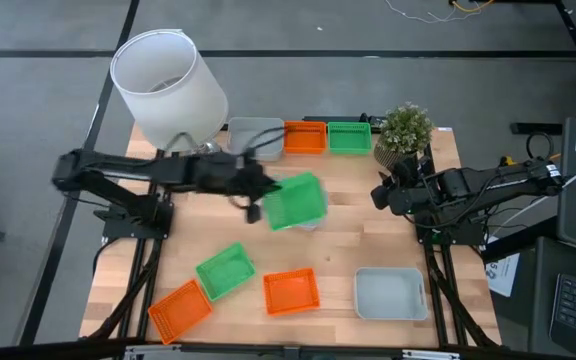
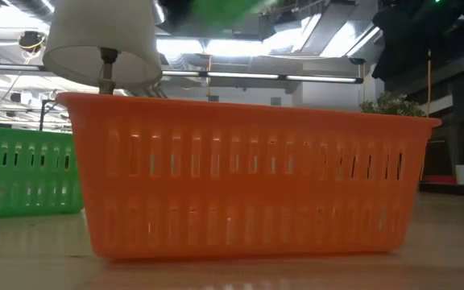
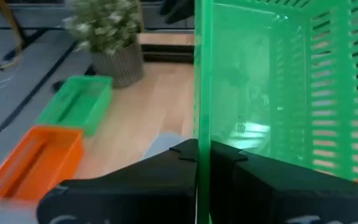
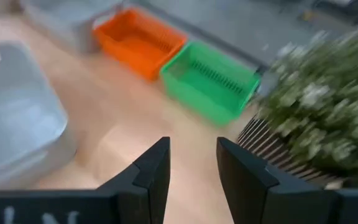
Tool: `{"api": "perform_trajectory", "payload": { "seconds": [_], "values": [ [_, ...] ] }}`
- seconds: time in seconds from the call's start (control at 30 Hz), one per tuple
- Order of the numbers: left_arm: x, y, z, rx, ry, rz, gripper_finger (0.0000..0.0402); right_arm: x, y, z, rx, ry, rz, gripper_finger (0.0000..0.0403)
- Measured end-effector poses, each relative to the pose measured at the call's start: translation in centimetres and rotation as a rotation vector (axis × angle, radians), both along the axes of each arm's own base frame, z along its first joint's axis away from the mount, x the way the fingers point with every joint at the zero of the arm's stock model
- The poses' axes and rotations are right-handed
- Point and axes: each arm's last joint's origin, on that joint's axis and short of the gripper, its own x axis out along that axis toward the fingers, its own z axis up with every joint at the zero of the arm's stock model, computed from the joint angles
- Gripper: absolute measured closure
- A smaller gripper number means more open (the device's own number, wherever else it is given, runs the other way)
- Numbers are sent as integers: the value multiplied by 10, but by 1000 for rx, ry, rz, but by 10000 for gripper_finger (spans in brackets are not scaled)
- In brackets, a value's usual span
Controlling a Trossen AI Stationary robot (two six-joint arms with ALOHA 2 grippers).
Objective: Stack baskets by color
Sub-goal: Stack the middle green bin on top of the top green bin
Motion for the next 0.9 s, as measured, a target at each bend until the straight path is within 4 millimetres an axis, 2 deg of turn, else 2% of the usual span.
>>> {"api": "perform_trajectory", "payload": {
  "seconds": [0.17, 0.23, 0.37, 0.53, 0.67, 0.73, 0.8, 0.9],
  "values": [
    [80, 16, -43, -64, 135, -115, 401, -2, -3, 7, -204, -67, -103, 271],
    [106, 18, -52, -61, 148, -158, 401, -3, -5, 16, -284, -111, -146, 271],
    [147, 22, -70, -73, 162, -201, 401, -7, -7, 40, -439, -189, -231, 271],
    [191, 30, -100, -56, 189, -218, 401, -11, -8, 71, -481, -205, -245, 271],
    [212, 41, -136, -92, 284, -200, 401, -13, -8, 87, -454, -188, -207, 271],
    [215, 48, -148, -108, 331, -188, 401, -14, -8, 93, -440, -186, -191, 271],
    [219, 57, -150, -111, 327, -172, 401, -15, -9, 96, -426, -190, -181, 271],
    [213, 73, -150, -100, 367, -113, 402, -16, -9, 96, -418, -180, -165, 271]
  ]
}}
